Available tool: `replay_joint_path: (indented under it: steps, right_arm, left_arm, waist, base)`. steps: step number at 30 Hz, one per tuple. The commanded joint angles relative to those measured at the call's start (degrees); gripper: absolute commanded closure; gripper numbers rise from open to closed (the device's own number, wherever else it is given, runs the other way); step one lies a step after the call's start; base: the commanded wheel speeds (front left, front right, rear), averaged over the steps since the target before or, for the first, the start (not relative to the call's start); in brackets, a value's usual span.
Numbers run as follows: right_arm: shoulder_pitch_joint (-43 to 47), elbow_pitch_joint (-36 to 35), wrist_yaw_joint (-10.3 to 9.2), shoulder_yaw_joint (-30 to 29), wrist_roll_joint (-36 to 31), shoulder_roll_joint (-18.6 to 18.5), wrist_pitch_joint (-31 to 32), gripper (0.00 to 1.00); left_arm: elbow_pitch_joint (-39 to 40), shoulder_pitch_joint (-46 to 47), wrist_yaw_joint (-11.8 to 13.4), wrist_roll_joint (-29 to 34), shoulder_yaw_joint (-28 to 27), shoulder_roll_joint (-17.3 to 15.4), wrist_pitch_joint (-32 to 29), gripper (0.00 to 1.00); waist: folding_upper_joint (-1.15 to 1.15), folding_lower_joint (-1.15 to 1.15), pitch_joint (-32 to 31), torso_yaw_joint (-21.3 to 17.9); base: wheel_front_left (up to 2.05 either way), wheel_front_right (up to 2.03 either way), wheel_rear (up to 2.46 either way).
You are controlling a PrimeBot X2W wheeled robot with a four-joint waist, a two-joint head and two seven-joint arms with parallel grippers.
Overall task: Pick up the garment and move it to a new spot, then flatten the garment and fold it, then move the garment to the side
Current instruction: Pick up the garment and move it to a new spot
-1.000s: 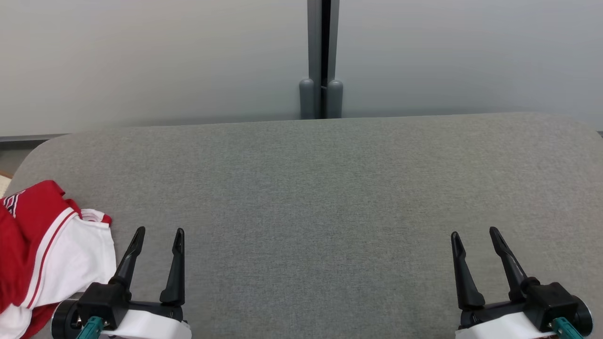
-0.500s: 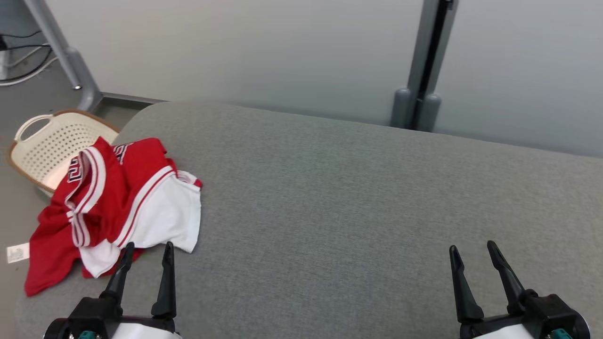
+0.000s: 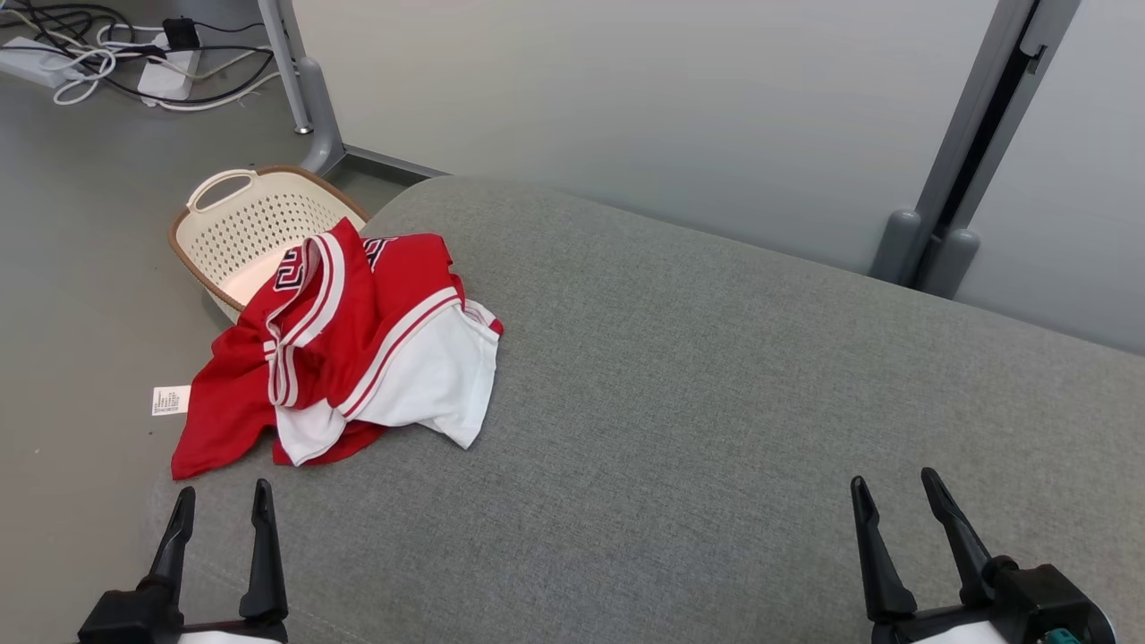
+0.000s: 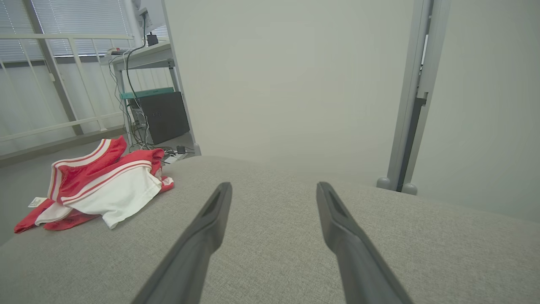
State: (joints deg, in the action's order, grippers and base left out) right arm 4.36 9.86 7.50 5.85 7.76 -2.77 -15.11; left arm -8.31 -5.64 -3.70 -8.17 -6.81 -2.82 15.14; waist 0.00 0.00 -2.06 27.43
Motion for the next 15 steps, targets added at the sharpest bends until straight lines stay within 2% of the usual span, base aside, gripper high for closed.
replay_joint_path:
  steps: [1,5,9,15]
  right_arm:
    - [-0.51,-0.01,-0.02,-0.17,-0.19,-0.20,-0.08,0.00]
    - [-1.12,-0.21,-0.02,-1.46,-1.76,-0.24,-0.08,0.00]
    - [-2.24,-1.11,-0.01,-2.86,-4.71,-0.41,-0.08,0.00]
    - [-4.56,-2.08,-0.03,-3.69,-6.69,-5.17,-0.07,0.00]
  left_arm:
    - [-0.07,0.38,-0.01,0.60,-0.25,-0.14,0.01,0.00]
    - [-1.12,4.99,-0.61,1.88,-1.51,-0.18,0.02,0.00]
    - [-2.88,12.92,-1.17,2.20,-2.87,-0.32,0.01,0.00]
    - [-13.69,29.72,-2.49,1.26,-3.82,-3.89,0.01,0.00]
  waist:
    - [0.00,0.00,0.39,0.09]
    - [0.00,0.00,2.50,0.21]
    - [0.00,0.00,7.45,-0.33]
    - [0.00,0.00,15.63,-2.33]
  base:
    - [0.00,0.00,0.00]
    - [0.00,0.00,0.00]
    - [0.00,0.00,0.00]
    - [0.00,0.00,0.00]
